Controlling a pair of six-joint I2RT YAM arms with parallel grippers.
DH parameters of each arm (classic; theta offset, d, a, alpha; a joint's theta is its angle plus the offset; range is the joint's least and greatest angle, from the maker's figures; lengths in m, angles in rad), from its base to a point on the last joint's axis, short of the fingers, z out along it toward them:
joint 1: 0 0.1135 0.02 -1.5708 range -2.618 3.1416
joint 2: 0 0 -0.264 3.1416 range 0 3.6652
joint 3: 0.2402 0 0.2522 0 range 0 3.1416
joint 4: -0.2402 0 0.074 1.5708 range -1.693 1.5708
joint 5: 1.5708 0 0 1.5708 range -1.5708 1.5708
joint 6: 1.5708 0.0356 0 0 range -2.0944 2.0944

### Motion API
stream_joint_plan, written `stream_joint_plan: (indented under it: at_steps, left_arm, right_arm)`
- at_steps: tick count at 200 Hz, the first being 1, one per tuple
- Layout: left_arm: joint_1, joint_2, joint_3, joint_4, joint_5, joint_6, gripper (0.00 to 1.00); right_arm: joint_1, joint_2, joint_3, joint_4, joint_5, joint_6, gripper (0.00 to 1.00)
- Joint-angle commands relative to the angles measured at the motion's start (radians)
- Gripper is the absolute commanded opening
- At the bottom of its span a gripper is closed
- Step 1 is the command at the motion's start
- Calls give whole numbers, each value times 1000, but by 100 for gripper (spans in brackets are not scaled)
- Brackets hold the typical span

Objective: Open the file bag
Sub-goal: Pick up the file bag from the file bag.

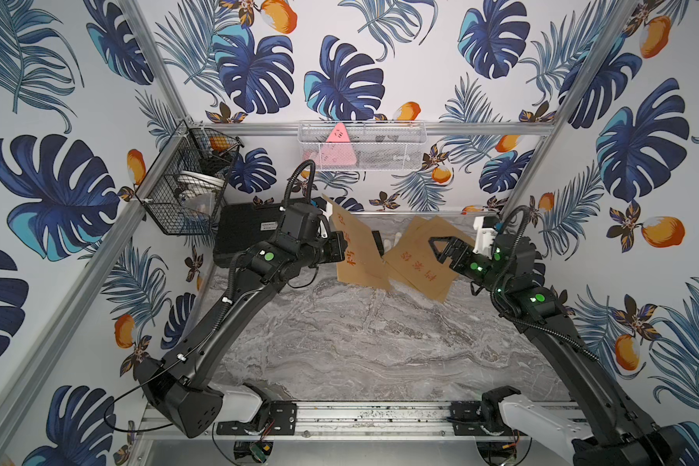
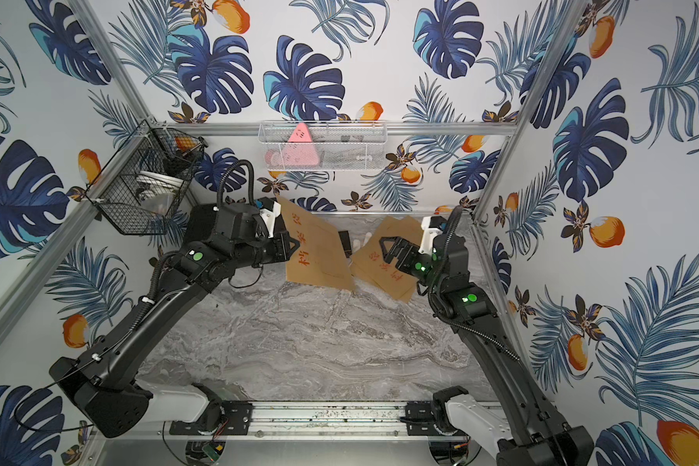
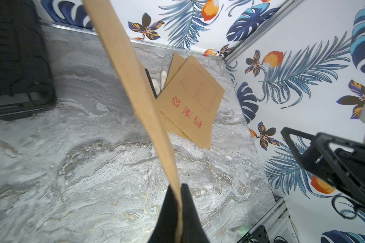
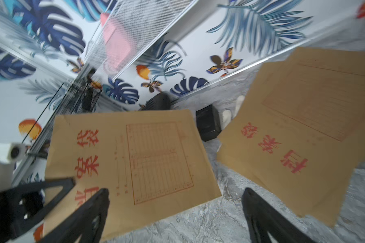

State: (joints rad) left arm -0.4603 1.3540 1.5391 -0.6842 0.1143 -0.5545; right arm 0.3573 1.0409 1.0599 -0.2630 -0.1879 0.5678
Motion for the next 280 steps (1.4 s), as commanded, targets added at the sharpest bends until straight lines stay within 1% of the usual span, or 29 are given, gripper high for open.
stream_joint_plan:
  at_steps: [1, 16, 20, 42, 50, 59, 75, 92, 103, 115, 119, 130, 150, 165, 183, 202, 219, 235, 251, 268, 280]
  left_arm:
    - [2, -22, 65, -131, -95, -3, 0]
    - [2, -12, 129, -193, -116, -2, 0]
    - [1, -8, 149, -211, -121, -2, 0]
    - [1, 14, 233, -295, -143, -21, 0]
    - [1, 17, 255, -314, -151, -33, 0]
    - [0, 18, 275, -329, -164, -50, 0]
    - [1, 23, 311, -348, -174, -71, 0]
    - [3, 37, 357, -379, -198, -105, 0]
    - [6, 44, 380, -397, -215, -137, 0]
    - [7, 48, 390, -409, -232, -184, 0]
    - [9, 50, 391, -412, -236, -200, 0]
    - [9, 47, 382, -403, -237, -246, 0]
    - [14, 38, 361, -382, -234, -314, 0]
    - [17, 37, 357, -365, -214, -340, 0]
    - [18, 37, 357, -356, -195, -359, 0]
    - [18, 37, 354, -356, -175, -374, 0]
    - [18, 34, 347, -357, -162, -378, 0]
    - [18, 27, 341, -366, -164, -380, 0]
    - [17, 18, 330, -370, -169, -383, 0]
    - [18, 9, 322, -368, -170, -386, 0]
    - [18, 5, 317, -367, -165, -392, 0]
  right_arm:
    - [156, 30, 50, -35, 111, -172, 100]
    - [297, 52, 68, -27, 198, -245, 100]
    - [337, 58, 102, -24, 222, -269, 100]
    - [538, 88, 139, 13, 355, -422, 100]
    - [592, 99, 139, 39, 385, -475, 100]
    - [622, 113, 131, 71, 386, -535, 100]
    - [626, 140, 105, 143, 377, -600, 100]
    - [628, 157, 118, 141, 339, -633, 100]
    - [643, 160, 109, 155, 337, -651, 100]
    - [670, 156, 80, 211, 378, -690, 100]
    - [681, 156, 43, 234, 395, -707, 100]
    - [710, 161, -3, 300, 468, -749, 100]
    - [716, 178, -66, 421, 553, -782, 99]
    - [716, 203, -92, 503, 600, -810, 97]
    - [715, 251, -99, 584, 614, -843, 92]
    - [716, 303, -73, 607, 599, -867, 89]
    - [717, 335, -60, 635, 588, -878, 84]
    - [717, 350, -50, 652, 592, -895, 78]
    - [716, 361, -41, 659, 593, -911, 68]
    - [717, 368, -36, 651, 586, -921, 54]
    - [717, 373, -37, 652, 584, -924, 46]
